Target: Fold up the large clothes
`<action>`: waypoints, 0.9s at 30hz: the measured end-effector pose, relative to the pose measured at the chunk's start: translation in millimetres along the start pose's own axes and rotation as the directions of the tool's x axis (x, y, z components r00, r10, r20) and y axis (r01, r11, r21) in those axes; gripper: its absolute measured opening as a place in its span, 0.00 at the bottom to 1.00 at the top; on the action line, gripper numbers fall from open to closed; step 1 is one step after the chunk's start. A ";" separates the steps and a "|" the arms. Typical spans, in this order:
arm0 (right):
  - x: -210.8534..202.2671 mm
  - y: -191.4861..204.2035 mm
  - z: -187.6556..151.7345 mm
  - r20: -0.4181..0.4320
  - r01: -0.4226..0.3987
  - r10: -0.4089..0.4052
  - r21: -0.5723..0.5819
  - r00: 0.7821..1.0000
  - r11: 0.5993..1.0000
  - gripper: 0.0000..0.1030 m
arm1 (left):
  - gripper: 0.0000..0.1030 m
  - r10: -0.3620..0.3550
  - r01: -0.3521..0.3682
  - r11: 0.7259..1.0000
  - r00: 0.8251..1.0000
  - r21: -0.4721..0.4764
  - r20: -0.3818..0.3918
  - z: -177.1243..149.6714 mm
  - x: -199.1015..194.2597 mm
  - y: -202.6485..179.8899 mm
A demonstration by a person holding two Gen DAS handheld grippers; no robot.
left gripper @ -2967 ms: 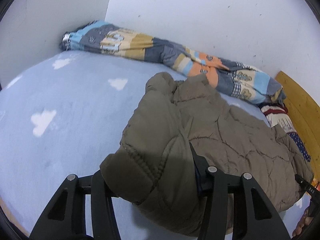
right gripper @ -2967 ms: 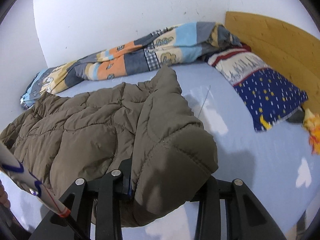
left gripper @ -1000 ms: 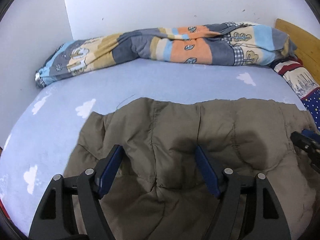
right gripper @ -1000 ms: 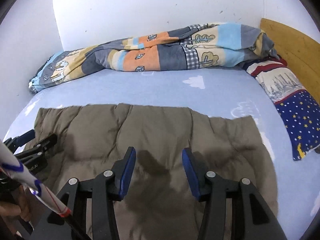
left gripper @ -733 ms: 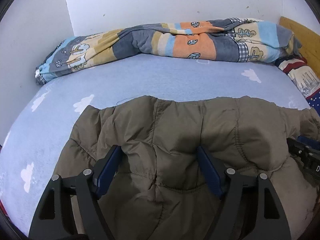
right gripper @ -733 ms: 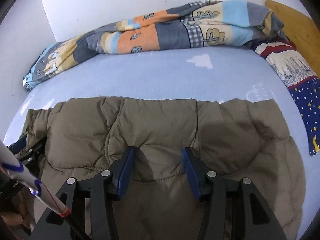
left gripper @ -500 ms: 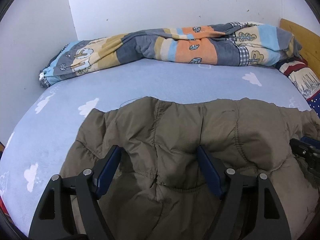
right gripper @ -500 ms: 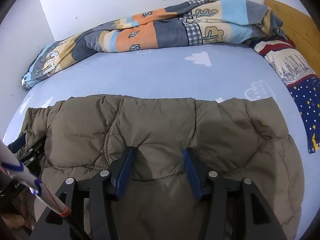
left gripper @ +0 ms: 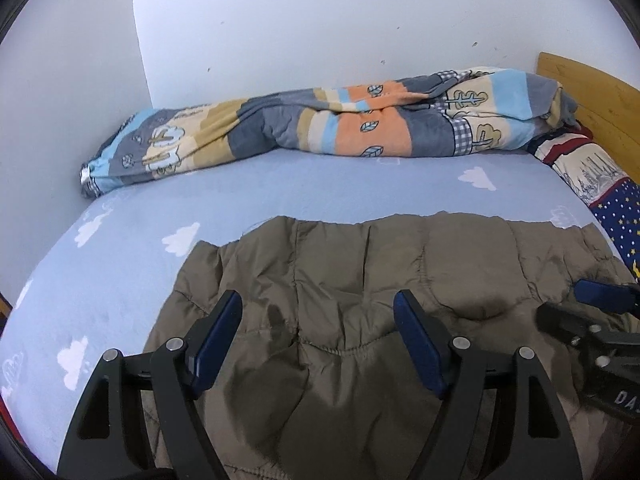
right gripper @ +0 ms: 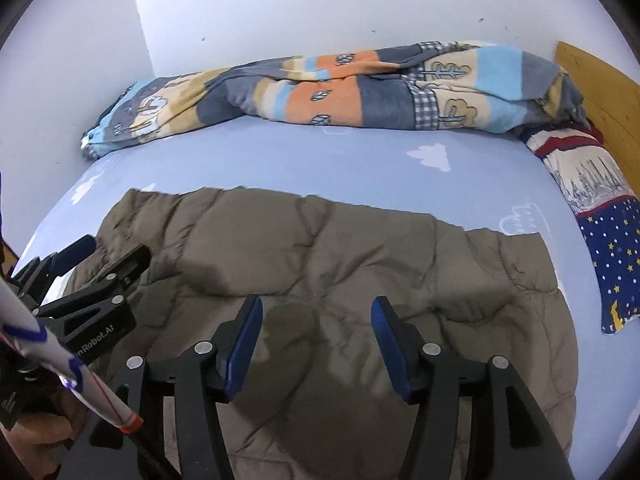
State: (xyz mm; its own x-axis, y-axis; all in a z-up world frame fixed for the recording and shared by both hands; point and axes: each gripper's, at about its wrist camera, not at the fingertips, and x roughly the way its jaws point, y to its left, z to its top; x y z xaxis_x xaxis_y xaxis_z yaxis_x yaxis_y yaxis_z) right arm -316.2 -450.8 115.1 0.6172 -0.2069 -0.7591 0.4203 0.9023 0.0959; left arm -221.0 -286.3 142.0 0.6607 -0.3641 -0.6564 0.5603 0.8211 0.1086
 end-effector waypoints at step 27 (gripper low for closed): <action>7.7 3.3 -7.6 -0.023 -0.002 0.002 -0.004 1.000 1.000 0.67 | 0.75 0.044 -0.044 0.999 0.998 -0.011 0.036 0.1 -10.7 5.3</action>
State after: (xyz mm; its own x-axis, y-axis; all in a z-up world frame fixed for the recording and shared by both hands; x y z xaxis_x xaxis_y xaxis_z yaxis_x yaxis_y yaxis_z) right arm -315.1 -446.5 104.7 0.6022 -0.1964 -0.7738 0.4168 0.9040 0.0949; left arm -225.1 -278.2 149.7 0.7024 -0.3434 -0.6234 0.5254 0.8410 0.1288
